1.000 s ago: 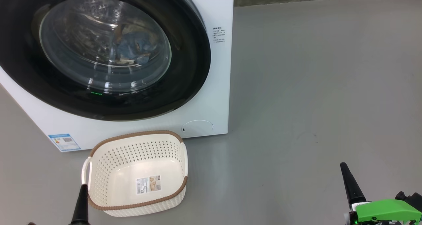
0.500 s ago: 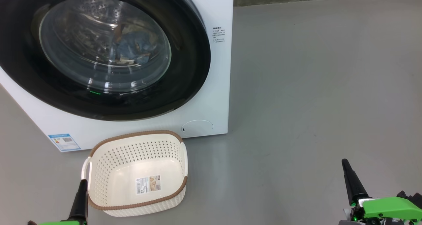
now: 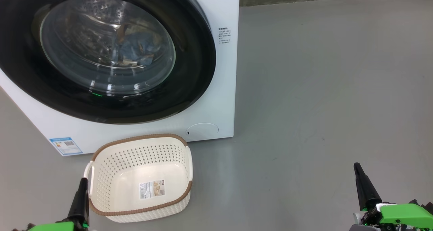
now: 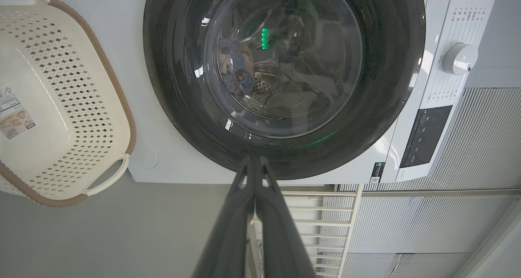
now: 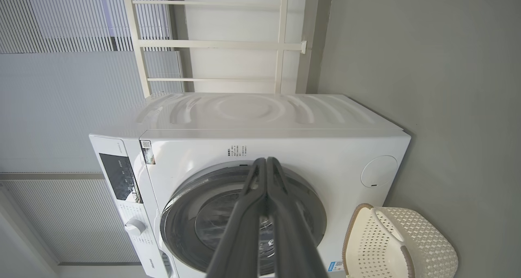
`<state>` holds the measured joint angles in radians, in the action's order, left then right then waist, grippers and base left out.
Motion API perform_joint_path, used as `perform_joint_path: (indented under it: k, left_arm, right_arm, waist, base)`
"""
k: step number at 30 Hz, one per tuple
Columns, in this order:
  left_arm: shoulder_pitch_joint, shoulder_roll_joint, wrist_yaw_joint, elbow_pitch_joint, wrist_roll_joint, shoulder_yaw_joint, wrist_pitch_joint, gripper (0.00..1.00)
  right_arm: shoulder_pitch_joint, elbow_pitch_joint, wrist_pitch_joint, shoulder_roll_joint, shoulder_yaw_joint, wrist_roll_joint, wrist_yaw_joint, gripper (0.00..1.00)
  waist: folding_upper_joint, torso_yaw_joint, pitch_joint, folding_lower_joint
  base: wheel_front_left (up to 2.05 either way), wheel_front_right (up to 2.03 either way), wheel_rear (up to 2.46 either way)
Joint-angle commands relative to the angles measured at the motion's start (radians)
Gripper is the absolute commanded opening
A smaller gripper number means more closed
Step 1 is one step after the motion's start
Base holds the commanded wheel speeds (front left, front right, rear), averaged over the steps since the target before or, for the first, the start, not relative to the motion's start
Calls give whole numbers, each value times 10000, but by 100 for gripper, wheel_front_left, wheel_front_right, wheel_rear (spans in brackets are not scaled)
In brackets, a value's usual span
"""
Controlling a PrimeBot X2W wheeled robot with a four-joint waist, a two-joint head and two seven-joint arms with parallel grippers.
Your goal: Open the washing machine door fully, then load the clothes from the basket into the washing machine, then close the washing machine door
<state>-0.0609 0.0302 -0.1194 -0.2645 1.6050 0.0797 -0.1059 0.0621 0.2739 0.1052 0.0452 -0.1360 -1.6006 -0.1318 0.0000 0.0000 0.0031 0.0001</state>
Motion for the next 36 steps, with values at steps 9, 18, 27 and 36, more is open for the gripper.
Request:
perform_joint_path:
  k: [9, 18, 27, 36]
  left_arm:
    - [-472, 200, -113, 191, 38, 339, -71, 0]
    - [-472, 200, -113, 191, 38, 339, -71, 0]
    - [-471, 200, -113, 192, 38, 339, -71, 0]
    - [-471, 200, -113, 192, 38, 339, -71, 0]
  right_arm:
    - [459, -291, 81, 51, 221, -79, 11, 0]
    - [459, -291, 81, 51, 222, -79, 11, 0]
    - [458, -292, 81, 51, 222, -79, 11, 0]
    - [458, -292, 81, 51, 222, -80, 11, 0]
  waist:
    - [0, 0, 0, 0]
    - [0, 0, 0, 0]
    - [0, 0, 0, 0]
    - [0, 0, 0, 0]
  base:
    - [0, 0, 0]
    - [0, 0, 0]
    - [0, 0, 0]
    - [0, 0, 0]
